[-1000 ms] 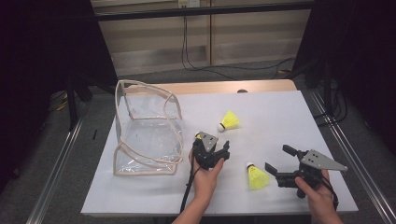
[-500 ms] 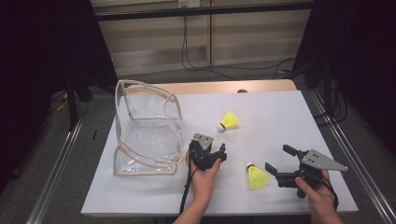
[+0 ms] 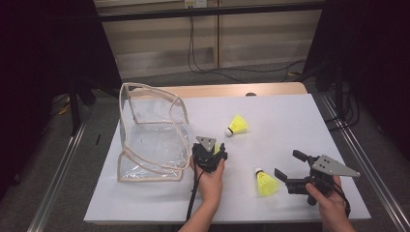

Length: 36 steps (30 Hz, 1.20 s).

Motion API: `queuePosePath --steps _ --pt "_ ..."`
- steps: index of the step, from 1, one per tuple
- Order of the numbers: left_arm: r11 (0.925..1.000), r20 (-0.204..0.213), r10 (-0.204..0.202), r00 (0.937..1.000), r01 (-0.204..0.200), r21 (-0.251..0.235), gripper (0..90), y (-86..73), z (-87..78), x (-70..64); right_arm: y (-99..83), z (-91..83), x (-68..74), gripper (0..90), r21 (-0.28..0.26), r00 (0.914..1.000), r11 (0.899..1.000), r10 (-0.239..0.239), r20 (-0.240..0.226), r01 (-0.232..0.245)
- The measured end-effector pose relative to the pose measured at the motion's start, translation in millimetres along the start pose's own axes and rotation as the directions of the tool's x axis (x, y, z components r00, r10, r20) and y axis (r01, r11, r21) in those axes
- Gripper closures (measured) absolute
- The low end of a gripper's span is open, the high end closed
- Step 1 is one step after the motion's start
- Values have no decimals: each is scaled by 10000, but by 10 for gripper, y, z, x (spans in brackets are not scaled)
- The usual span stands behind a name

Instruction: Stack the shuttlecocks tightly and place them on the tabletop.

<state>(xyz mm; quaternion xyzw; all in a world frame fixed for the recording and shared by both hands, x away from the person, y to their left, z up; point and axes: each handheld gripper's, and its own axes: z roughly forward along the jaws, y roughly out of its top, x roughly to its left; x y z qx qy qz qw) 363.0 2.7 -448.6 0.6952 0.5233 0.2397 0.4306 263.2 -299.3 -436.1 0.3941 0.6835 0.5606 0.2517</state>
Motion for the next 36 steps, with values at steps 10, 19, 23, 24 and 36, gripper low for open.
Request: queuePosePath --steps 10,19,23,24,36 --pt "9994 617 -321 9976 313 144 865 19 -12 28 4 0 5 29 -18 10000 10000 -23 -40 23" --pt "9996 1186 -281 9925 272 93 900 81 -39 -42 5 0 5 29 -22 10000 10000 -31 -36 31" --pt "9999 1320 -156 9911 157 -3 900 122 -13 -66 7 -5 6 30 -32 10000 10000 -9 -52 9" --pt "9998 1397 -191 9900 200 -46 900 129 -5 -71 6 -4 4 30 -20 10000 10000 -12 -34 11" --pt "9993 1459 80 9893 -131 341 900 223 90 -58 5 -5 2 29 -15 10000 10000 10 -55 -10"
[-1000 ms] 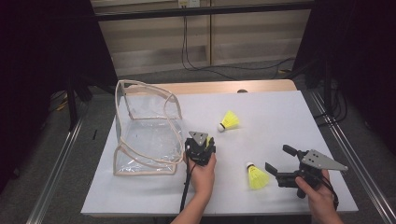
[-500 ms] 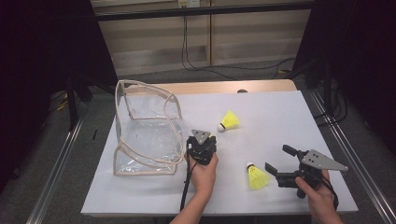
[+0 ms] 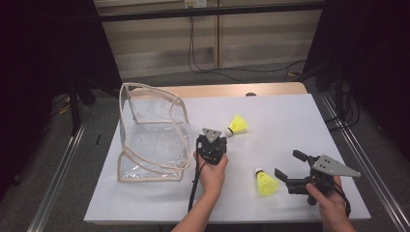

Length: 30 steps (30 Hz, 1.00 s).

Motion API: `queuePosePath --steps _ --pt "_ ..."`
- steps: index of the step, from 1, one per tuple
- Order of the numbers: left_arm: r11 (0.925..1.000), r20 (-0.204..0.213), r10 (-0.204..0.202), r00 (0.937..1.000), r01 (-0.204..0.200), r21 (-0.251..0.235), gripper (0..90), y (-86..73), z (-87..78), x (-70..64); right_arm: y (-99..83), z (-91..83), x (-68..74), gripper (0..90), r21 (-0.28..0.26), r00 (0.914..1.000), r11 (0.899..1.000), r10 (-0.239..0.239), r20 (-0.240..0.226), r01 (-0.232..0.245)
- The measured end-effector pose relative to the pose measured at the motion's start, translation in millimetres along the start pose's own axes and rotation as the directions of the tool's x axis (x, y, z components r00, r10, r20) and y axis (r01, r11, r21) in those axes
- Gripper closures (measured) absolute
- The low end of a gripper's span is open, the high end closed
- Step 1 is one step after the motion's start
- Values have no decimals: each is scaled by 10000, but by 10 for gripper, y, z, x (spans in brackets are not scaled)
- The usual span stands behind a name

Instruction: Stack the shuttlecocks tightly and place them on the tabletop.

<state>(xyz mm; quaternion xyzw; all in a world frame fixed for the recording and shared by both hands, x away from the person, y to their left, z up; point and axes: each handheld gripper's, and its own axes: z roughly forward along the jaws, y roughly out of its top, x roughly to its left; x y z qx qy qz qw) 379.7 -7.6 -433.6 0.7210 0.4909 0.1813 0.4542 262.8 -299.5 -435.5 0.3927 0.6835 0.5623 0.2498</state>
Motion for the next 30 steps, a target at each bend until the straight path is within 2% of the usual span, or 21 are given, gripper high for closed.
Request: queuePosePath --steps 4,6,9,10,14,19,22,23,25,26,30 --pt "10000 69 -65 10000 65 0 894 6 2 10 4 0 3 29 -13 10000 10000 -19 -7 19" --pt "10000 244 -86 9997 86 -26 873 10 -23 -8 3 -1 3 30 -17 10000 10000 -3 -8 3" --pt "9999 275 158 9995 -156 -74 855 11 -94 -51 5 -3 2 30 -43 10000 10000 2 6 -2" --pt "9996 235 266 9994 -267 33 855 4 -118 -59 5 -3 1 30 -52 10000 10000 5 20 -5" --pt "9986 196 68 9998 -78 521 889 -69 -164 -69 5 -2 7 30 -38 10000 10000 12 -1 -12" --pt "9961 -192 -83 9998 100 880 900 -157 -98 -4 6 0 17 29 -33 10000 10000 -21 -14 21" --pt "9976 -507 70 9987 -35 686 900 -136 -44 19 4 0 13 30 -29 10000 10000 -50 -12 50" --pt "9982 -563 -32 9984 66 590 900 -123 -19 25 4 0 12 29 -26 10000 10000 -48 6 48" --pt "9976 -723 35 9974 15 688 900 -89 9 47 4 2 12 30 -35 10000 10000 -30 -1 30" --pt "9978 -734 -58 9973 106 658 900 -78 23 56 4 3 12 29 -34 10000 10000 -40 5 40" --pt "9979 -836 94 9965 -40 647 900 -38 65 79 7 3 16 29 -53 10000 10000 -45 -28 45"
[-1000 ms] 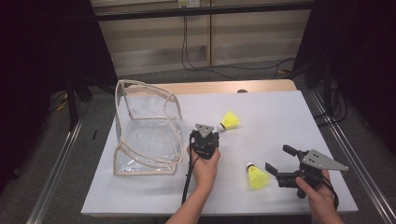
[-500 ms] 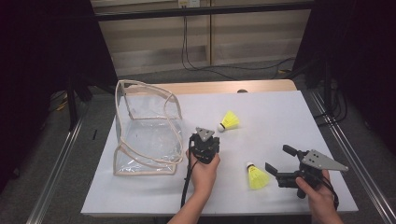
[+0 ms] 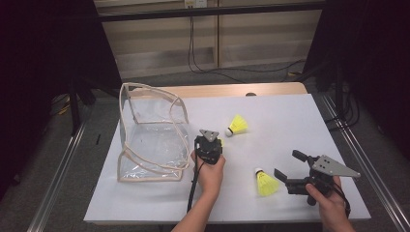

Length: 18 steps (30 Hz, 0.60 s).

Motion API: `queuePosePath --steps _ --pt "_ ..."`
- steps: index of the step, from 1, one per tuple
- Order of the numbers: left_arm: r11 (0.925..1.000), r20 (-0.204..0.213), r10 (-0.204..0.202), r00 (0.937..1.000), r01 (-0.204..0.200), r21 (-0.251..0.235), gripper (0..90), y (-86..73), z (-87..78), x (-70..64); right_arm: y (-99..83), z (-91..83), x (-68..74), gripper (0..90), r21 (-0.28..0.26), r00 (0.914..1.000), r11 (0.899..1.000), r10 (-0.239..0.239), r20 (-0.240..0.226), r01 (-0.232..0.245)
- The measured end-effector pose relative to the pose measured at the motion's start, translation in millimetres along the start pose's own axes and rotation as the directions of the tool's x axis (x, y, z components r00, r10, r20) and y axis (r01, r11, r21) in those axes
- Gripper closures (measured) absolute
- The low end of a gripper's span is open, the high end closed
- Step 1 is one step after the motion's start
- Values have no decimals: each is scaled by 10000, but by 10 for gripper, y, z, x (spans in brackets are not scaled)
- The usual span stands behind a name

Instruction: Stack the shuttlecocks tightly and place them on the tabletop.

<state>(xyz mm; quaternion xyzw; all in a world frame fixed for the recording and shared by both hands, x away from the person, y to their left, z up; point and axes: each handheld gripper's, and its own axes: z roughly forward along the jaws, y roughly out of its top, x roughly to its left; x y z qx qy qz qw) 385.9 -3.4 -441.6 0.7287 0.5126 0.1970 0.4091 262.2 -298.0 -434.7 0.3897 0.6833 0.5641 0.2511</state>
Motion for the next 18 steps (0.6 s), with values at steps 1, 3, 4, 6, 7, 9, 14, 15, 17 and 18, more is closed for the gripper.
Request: queuePosePath --steps 1,3,4,6,7,9,14,15,17,18 --pt "10000 -31 -37 10000 37 -40 900 16 14 10 0 1 0 30 4 10000 10000 -11 -3 11" --pt "9999 -60 -69 10000 69 -112 900 44 28 25 0 1 2 30 4 10000 10000 -21 -11 21" --pt "9999 -67 -66 10000 65 -158 900 65 31 29 2 -1 2 30 11 10000 10000 -31 -5 31" --pt "9995 -58 -107 9999 105 -309 900 101 27 22 3 -4 1 30 19 10000 10000 -46 -13 46" --pt "9996 24 -57 10000 58 -288 900 116 25 20 3 -3 0 29 22 10000 10000 -39 -16 39" --pt "9997 77 -18 10000 19 -248 900 130 26 9 -1 3 -4 30 20 10000 10000 -4 -16 4" --pt "9997 122 67 9999 -64 -227 900 154 60 -7 2 2 4 30 12 10000 10000 4 -28 -4" --pt "9997 127 96 9999 -94 -203 900 161 62 -7 3 0 3 30 5 10000 10000 -35 -16 35" --pt "9996 172 126 9998 -122 -237 900 178 65 -5 3 -4 -2 30 29 10000 10000 -25 -15 25" --pt "9996 179 129 9998 -124 -260 900 184 70 -8 1 -2 -5 30 24 10000 10000 16 -10 -16"
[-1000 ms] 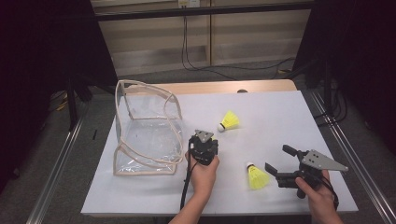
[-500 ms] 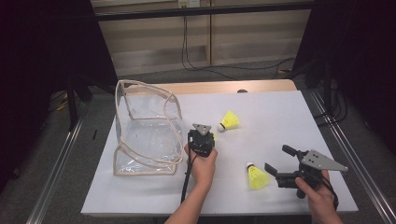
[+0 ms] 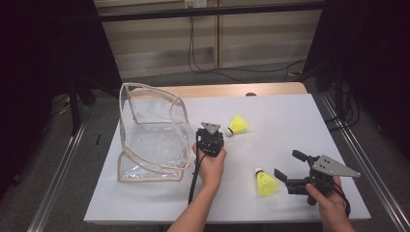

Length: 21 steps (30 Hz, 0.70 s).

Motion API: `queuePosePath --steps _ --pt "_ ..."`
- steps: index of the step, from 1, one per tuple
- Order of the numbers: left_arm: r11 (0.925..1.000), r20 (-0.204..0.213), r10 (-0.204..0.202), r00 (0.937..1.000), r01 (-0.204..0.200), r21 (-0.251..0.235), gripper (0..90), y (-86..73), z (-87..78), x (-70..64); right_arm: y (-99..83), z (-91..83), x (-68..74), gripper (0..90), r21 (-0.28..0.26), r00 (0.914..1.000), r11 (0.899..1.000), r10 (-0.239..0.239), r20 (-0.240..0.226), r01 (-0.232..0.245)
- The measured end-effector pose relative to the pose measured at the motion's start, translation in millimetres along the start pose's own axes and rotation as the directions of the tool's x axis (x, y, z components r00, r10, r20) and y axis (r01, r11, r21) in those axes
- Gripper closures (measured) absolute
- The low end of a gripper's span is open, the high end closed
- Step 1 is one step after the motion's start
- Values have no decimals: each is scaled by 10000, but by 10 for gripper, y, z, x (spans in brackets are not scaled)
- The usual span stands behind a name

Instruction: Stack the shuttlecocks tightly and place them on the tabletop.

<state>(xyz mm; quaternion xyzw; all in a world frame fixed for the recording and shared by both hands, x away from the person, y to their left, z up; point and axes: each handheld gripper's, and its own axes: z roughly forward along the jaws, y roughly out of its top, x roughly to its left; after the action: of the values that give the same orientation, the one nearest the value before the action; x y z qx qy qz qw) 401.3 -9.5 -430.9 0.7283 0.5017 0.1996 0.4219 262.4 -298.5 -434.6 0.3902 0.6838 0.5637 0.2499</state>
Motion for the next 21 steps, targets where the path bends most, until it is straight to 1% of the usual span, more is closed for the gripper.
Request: queuePosePath --steps 2,8,10,11,16,17,21 --pt "10000 58 43 10000 -43 -25 900 17 5 4 -4 1 -6 30 16 10000 10000 7 8 -7" --pt "10000 29 -72 10000 72 33 900 17 45 22 2 0 0 30 9 10000 10000 -19 -14 19" --pt "10000 146 -43 9999 43 21 894 19 52 21 2 -2 -1 30 3 10000 10000 -14 -2 14" --pt "10000 199 -69 9998 70 -71 890 20 55 17 2 -2 -3 30 -1 10000 10000 -2 -2 2" --pt "10000 333 36 9994 -33 -71 881 69 53 2 2 -1 -2 30 6 10000 10000 -18 -10 18" --pt "9999 292 43 9996 -39 -136 879 82 49 -2 3 -1 -1 30 7 10000 10000 -26 -11 26" --pt "9995 448 240 9987 -230 -232 845 121 4 -19 3 -3 -3 30 -17 10000 10000 4 -3 -4"
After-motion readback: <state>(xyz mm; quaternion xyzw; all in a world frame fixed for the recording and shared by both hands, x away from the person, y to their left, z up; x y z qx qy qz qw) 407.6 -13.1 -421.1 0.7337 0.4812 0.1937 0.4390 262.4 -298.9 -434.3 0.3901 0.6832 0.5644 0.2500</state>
